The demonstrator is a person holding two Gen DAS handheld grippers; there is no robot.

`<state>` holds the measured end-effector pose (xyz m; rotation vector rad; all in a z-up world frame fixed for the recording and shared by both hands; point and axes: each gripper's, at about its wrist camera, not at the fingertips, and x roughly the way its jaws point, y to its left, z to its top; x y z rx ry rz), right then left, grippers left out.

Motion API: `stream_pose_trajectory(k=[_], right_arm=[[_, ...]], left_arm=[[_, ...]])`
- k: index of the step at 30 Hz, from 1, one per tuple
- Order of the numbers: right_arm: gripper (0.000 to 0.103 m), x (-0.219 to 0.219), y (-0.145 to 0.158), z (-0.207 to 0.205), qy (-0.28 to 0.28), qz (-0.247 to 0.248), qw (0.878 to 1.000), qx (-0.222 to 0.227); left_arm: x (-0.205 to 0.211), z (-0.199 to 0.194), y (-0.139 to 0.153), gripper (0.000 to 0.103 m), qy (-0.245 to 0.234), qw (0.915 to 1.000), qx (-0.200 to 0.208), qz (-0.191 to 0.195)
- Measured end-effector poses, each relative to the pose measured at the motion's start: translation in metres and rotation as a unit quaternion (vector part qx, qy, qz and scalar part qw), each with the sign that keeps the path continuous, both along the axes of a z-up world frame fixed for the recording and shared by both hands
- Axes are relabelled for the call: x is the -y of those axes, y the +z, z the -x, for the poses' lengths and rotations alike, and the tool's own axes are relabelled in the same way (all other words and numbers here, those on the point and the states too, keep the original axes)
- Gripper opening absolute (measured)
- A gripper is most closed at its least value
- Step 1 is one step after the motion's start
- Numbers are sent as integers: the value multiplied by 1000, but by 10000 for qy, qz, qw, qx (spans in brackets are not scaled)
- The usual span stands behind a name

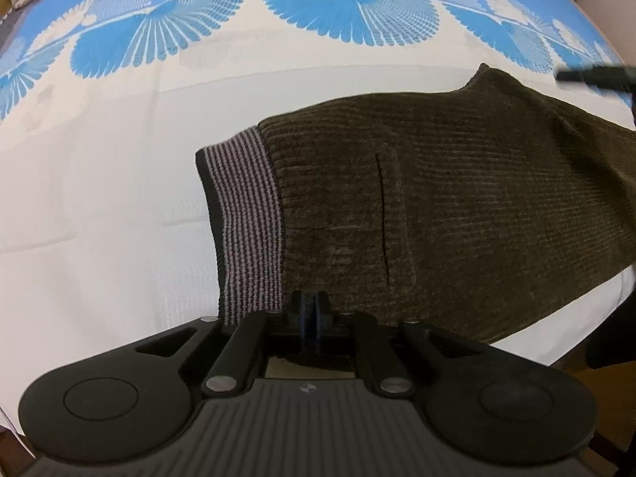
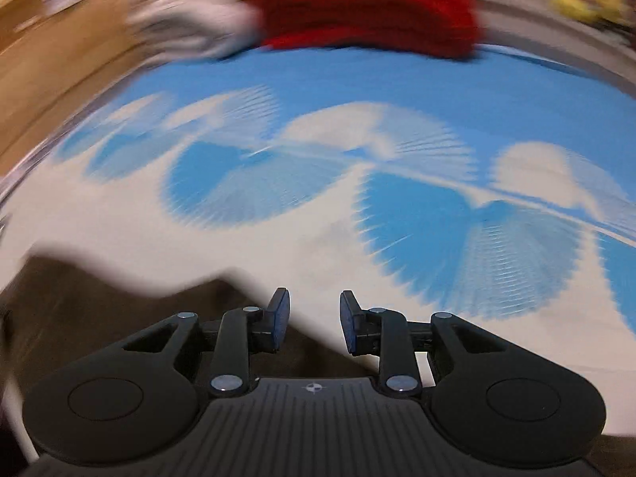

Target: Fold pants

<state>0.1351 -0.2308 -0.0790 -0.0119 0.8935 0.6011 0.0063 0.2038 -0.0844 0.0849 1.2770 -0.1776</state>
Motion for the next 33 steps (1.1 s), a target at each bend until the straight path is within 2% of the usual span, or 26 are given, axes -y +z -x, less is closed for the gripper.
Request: stream_pose_trajectory(k=[2,4,5,6,7,8,9,11,14,15,18,20,24,26,28,30,31,33], right_arm=[[28,4,-10,15,557,43,9980,-301],[28,5,-29,24,754,671,9939,-447],[27,7,-43,26,589,1359,9882,-392],[27,17,-53,26,399,1656,9847,-379],[26,31,-50,23,240,1344,9896,-456],[17,43,-46,19,-28,1185,9915,-543],[16,54,-43,17,-376,1317,9895,-460],[18,80,-43,18,-982,1873,9770,-287],[20,152,-47,19,-2035,2162,9523,-704],[21,177,-44,21,-2387,2080,9452,-791],[26,263,-28,47,-3498,1385,9236,-741],[35,320,-20,76,-4203,891,9009,-619],[43,423,-25,153,-5421,216,8386,-492],[45,460,-39,190,-5848,-98,8090,-589],[45,489,-52,220,-6141,-375,7852,-698],[48,508,-69,238,-6316,-596,7681,-867],[50,517,-78,245,-6335,-779,7633,-1001],[50,522,-95,249,-6256,-1163,7625,-1173]], left_arm=[[4,-1,4,12,11,10000,77,-23],[9,-3,8,12,25,9999,145,1],[12,-4,10,12,35,9998,204,-2],[15,-5,14,12,54,9996,293,16],[17,-6,18,12,80,9992,379,67],[19,-6,21,12,100,9988,453,124],[21,-8,25,12,117,9984,531,169],[28,-11,33,12,153,9972,702,228],[39,-19,43,12,298,9949,902,345],[45,-22,47,13,344,9939,975,375],[63,-30,57,18,414,9918,1119,456],[76,-35,62,20,417,9906,1204,502],[103,-44,65,20,292,9903,1243,550],[117,-47,65,20,169,9906,1257,509],[127,-50,63,22,69,9910,1232,515],[135,-53,60,23,-1,9917,1207,448],[138,-54,58,24,-17,9919,1193,423],[143,-57,56,24,-19,9927,1145,381]])
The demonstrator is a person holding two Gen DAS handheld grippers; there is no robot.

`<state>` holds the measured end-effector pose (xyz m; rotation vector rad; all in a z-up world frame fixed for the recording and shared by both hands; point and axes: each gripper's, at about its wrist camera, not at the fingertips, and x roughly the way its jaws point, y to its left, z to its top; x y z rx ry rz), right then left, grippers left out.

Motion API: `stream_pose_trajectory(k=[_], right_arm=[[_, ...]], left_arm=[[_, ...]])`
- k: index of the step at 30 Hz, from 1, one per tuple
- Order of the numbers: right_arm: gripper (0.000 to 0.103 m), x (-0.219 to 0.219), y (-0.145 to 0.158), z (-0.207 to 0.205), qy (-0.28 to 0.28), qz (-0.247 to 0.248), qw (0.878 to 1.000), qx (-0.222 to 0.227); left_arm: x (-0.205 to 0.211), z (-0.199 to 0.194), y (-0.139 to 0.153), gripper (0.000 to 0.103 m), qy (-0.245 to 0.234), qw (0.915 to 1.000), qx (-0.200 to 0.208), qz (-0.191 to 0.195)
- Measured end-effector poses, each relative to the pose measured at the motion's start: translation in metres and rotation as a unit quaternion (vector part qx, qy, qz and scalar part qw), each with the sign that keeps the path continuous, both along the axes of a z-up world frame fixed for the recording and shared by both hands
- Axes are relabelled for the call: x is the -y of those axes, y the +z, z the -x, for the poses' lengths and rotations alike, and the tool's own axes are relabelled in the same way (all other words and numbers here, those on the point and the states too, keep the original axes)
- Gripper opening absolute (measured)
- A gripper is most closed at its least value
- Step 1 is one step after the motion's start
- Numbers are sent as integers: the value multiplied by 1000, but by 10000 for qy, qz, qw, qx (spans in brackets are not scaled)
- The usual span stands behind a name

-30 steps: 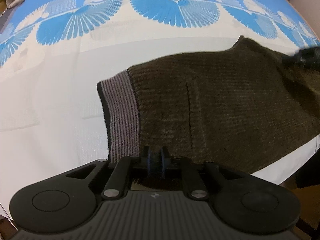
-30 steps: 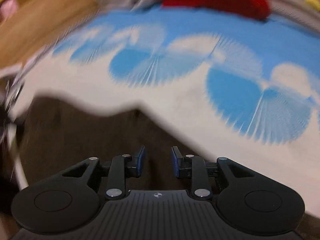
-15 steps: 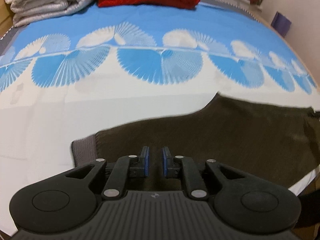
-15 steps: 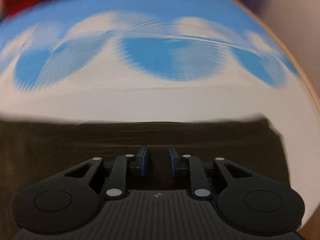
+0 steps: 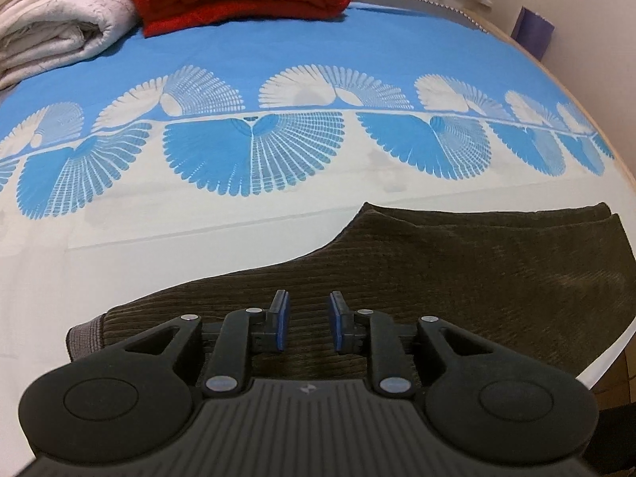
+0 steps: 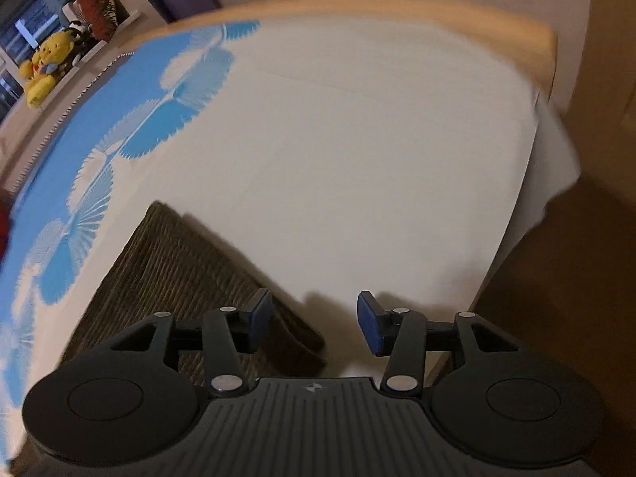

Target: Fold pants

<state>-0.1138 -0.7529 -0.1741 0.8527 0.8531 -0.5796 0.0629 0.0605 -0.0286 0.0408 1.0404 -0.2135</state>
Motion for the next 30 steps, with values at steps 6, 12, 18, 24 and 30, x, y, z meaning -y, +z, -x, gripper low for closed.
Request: stream_pose_trajectory(k=[6,12,18,24,30], right_arm=[[63,-12,-7,-8,264,-564,9978,232],[29,-27,0,-37,541,-133,9984,45],[23,-45,26,-38,486,133,9984,268],[22,-147,103,-56,1509,1623,9709,906],[22,-334,163,-61,2922,2421,9074,1805]], left_arm=[[3,-8,-6,24,33,9999,-72,-148],[-3,-9,-6,24,62,9998,-51,-170],[-17,-6,2,24,135,9999,55,-39],[-32,2,11,24,250,9995,172,106],[-48,10,18,24,347,9988,254,236]])
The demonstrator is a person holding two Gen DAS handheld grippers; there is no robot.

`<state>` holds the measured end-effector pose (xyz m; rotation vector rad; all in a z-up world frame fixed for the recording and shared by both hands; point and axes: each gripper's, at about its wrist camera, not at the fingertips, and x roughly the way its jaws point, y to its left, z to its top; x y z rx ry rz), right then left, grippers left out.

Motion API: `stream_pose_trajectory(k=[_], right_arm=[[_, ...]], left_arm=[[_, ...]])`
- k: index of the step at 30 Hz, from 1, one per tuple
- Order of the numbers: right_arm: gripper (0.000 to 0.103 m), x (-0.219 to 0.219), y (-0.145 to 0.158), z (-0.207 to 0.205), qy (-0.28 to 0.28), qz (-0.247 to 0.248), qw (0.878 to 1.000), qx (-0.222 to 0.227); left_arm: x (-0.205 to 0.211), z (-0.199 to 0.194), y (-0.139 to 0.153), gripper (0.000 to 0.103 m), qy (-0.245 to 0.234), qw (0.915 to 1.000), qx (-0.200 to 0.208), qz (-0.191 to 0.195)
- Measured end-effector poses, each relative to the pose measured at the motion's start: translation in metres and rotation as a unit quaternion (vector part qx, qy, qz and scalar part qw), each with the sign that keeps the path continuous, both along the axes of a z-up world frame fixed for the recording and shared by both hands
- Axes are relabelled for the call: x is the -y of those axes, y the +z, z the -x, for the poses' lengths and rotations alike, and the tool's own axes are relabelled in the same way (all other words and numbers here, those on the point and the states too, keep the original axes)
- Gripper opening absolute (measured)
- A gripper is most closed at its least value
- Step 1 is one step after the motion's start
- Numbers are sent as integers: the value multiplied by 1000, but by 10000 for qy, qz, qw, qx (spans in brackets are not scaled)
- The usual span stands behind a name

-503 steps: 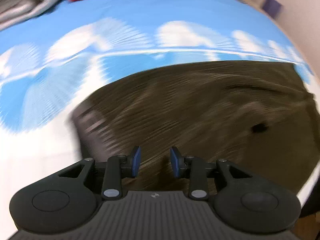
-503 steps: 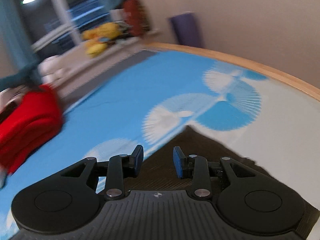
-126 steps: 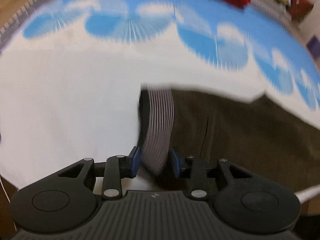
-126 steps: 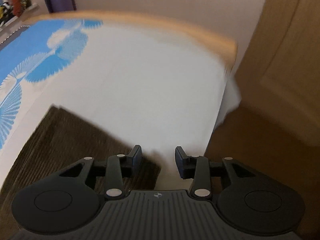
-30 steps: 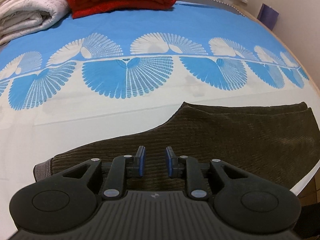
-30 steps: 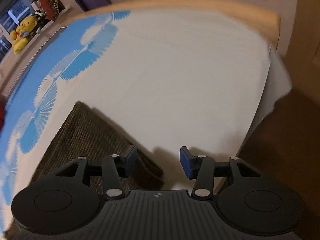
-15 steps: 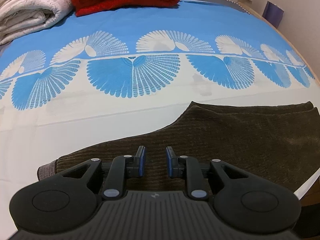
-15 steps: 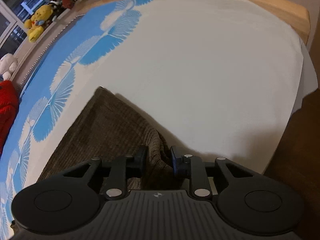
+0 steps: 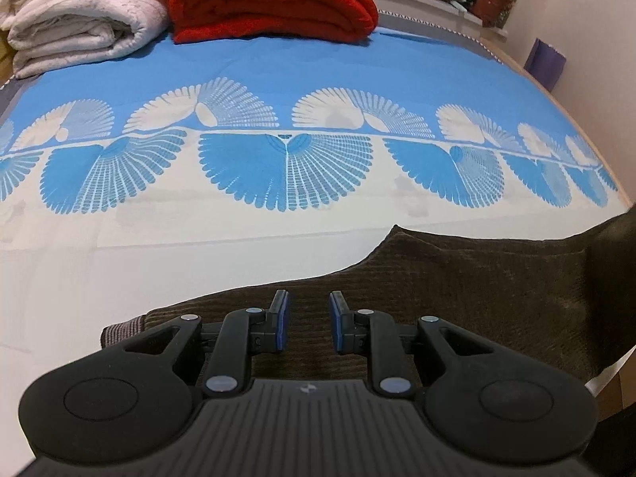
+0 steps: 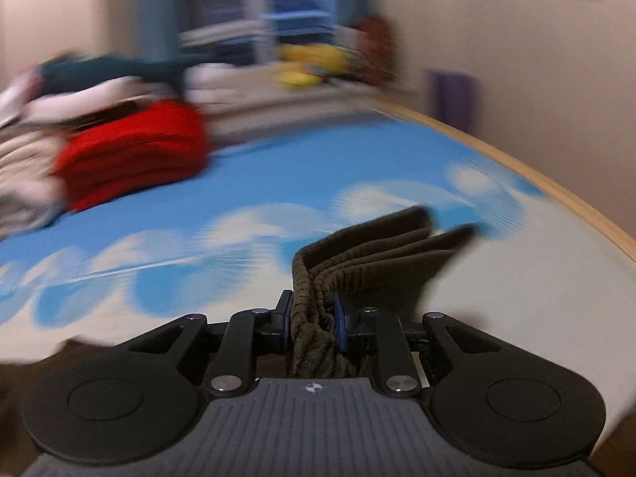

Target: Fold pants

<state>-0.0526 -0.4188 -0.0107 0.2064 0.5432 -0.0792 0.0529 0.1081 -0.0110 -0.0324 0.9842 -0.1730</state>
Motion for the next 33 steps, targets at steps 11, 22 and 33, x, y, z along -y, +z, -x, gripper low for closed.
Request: stream_pose_trajectory(k=[11,22,33], right_arm=[[31,-298,-75,24,3170,348,9404,-1186],[54,-262,-83,23,2593,918,9541,-1182],[12,-273,-88,29,3710,1356,9120,-1105]], left_arm=[[-41,11,-1,24,256,9996,-87,99],[-67,19,0,24,428,9990,-67,96],[-52,16,-1,24,291,9995,-74,10]])
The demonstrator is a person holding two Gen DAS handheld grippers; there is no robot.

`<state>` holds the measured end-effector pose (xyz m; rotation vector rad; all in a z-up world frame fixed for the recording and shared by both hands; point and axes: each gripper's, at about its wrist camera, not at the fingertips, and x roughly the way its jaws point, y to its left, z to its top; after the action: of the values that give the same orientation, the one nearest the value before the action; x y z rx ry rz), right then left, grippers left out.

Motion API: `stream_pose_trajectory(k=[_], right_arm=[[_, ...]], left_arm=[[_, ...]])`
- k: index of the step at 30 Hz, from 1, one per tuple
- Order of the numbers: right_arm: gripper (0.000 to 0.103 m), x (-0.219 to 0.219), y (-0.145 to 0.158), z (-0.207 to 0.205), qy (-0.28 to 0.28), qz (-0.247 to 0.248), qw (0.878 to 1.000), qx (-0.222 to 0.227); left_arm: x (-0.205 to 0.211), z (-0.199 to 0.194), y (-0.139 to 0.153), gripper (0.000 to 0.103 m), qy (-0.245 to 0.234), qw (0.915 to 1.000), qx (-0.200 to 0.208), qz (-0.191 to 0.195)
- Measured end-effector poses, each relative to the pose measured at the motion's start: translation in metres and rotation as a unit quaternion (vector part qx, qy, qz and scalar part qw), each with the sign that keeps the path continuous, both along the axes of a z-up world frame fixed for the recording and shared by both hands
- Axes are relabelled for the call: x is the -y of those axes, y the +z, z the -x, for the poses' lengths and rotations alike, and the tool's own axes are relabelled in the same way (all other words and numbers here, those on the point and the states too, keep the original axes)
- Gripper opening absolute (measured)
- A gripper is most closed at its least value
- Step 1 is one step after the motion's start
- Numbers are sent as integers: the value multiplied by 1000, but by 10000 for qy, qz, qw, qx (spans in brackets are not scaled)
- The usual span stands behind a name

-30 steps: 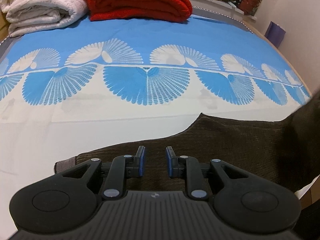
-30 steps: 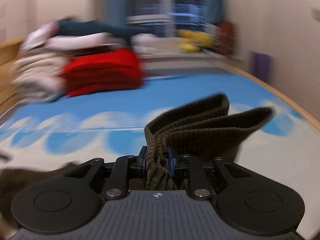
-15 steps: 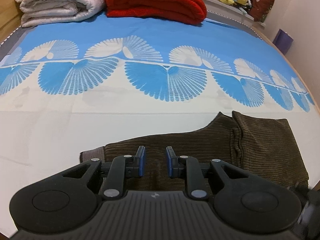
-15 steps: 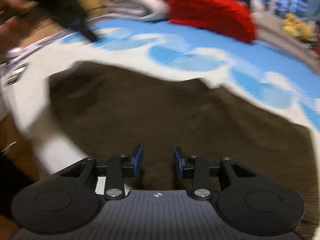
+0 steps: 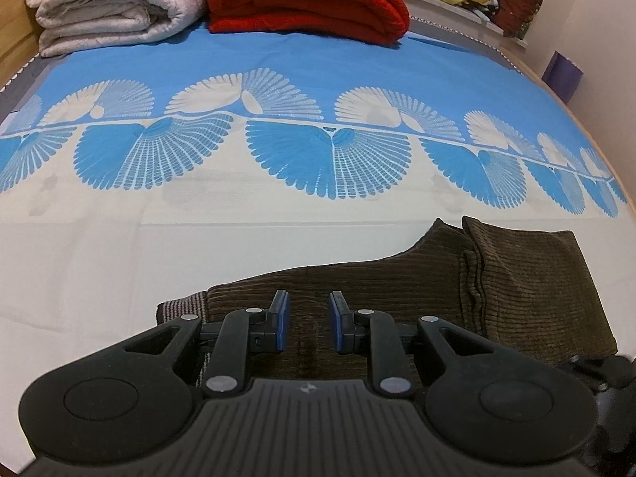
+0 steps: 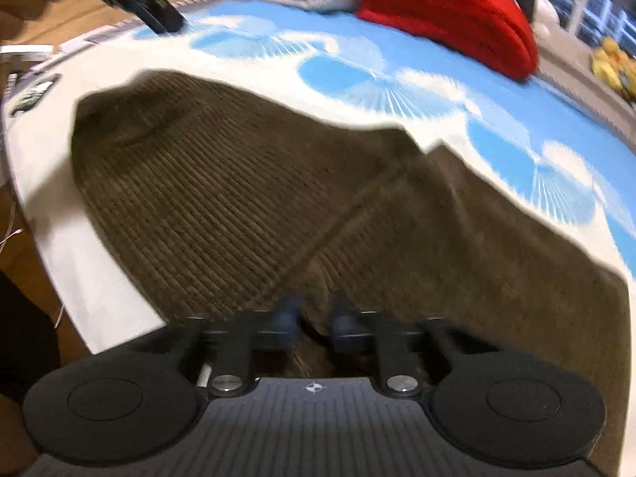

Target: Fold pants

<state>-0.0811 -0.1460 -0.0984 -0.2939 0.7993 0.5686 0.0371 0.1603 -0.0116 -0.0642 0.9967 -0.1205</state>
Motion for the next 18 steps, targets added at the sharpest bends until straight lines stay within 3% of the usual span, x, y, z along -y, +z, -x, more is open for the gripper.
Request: stream_pose_trajectory(k=[6,11,14,18], right_arm=[[12,11,45,26,514,-103,9970,573],[16,7,18,40,948,374,9945,252],[30,11,6,38,698,428,9965,171],[51,7,9,45,721,360,9959,410]], left_arm=[[2,0,-1,24,-6,10000,-5,-61],[4,-1,-3,24,-45,9999,-32,-92],[5,1,-4,24,-96,9998,-58,-134],[2,1,-5,24,-66,9998,-66,-162]])
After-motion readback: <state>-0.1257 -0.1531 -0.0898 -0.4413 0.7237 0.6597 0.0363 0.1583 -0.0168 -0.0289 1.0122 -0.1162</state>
